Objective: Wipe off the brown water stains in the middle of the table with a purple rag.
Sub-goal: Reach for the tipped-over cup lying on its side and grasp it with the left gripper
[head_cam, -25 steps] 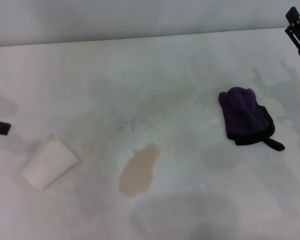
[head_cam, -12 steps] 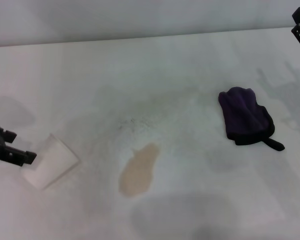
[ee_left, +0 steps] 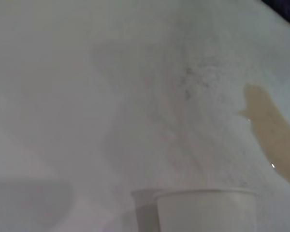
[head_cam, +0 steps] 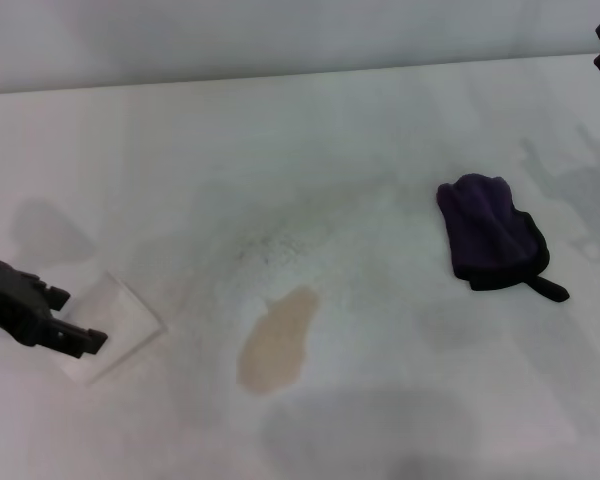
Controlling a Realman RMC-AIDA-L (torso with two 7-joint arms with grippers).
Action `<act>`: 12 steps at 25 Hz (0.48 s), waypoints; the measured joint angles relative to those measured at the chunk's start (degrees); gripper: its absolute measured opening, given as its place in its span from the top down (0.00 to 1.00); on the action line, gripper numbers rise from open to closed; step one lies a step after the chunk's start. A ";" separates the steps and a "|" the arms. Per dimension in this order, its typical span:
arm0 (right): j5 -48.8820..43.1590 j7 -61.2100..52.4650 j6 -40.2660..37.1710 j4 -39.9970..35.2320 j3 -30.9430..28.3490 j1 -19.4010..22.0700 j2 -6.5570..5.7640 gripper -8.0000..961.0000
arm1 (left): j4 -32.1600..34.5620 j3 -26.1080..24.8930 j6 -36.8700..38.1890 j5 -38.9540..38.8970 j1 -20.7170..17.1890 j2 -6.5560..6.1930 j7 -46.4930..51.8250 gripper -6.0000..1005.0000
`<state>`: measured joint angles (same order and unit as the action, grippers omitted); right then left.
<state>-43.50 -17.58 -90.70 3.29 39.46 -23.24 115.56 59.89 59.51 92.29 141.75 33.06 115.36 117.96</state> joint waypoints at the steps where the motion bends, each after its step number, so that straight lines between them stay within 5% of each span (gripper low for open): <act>1: 0.00 0.00 0.00 -0.08 0.00 0.02 -0.02 0.09 | -0.35 0.56 -0.49 0.13 0.00 0.28 -0.18 0.13; 12: -0.09 0.10 1.13 -0.36 0.00 0.04 -0.01 0.09 | -2.98 4.02 -6.20 1.34 0.12 2.63 -2.02 0.13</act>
<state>-43.59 -17.48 -89.57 2.93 39.46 -23.20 115.54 56.91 63.53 86.09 143.09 33.18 117.98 115.94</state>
